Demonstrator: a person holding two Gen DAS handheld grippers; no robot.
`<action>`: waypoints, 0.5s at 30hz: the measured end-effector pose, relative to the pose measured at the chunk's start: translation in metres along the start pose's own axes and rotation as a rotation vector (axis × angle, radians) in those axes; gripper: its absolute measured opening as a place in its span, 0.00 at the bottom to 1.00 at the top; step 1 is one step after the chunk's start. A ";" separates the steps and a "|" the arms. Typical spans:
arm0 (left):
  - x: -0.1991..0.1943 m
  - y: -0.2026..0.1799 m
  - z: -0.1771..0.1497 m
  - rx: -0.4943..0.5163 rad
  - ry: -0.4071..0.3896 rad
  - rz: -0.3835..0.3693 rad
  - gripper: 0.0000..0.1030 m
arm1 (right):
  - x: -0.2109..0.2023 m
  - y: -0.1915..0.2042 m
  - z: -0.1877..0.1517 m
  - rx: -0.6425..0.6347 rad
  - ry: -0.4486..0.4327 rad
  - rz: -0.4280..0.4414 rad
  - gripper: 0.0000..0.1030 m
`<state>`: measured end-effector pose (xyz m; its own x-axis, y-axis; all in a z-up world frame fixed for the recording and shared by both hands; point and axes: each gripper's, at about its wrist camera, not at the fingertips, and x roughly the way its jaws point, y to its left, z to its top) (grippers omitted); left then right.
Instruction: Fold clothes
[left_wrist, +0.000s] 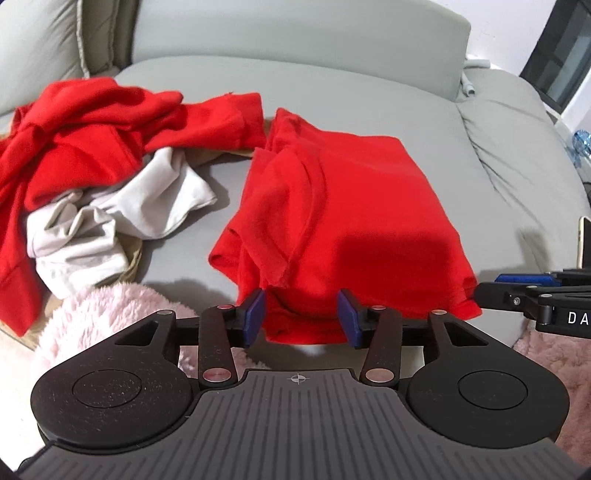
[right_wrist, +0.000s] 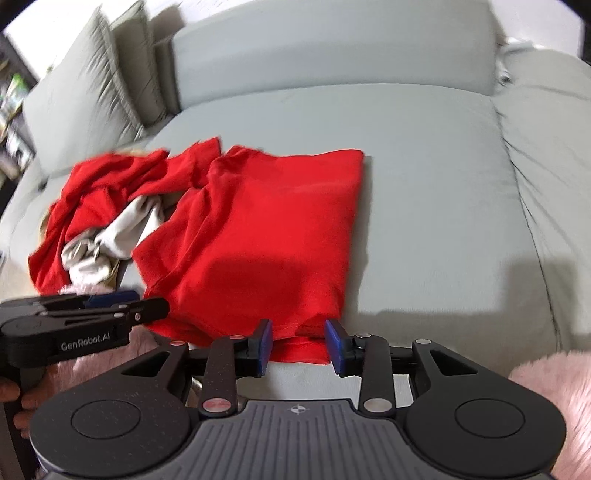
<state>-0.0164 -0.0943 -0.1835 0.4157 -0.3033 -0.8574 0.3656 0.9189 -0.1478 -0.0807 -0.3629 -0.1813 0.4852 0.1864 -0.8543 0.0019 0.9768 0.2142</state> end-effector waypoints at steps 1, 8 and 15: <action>0.000 0.000 0.000 0.000 0.008 -0.003 0.48 | -0.001 0.004 0.004 -0.041 0.013 -0.005 0.36; 0.000 -0.002 -0.001 -0.002 0.036 -0.003 0.51 | -0.013 0.016 0.038 -0.162 -0.091 -0.054 0.36; -0.010 0.019 0.006 -0.116 -0.017 -0.013 0.49 | 0.015 -0.021 0.020 0.126 -0.045 0.071 0.11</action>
<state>-0.0086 -0.0751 -0.1743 0.4259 -0.3189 -0.8467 0.2732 0.9375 -0.2157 -0.0559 -0.3828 -0.1894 0.5269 0.2467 -0.8134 0.0747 0.9398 0.3334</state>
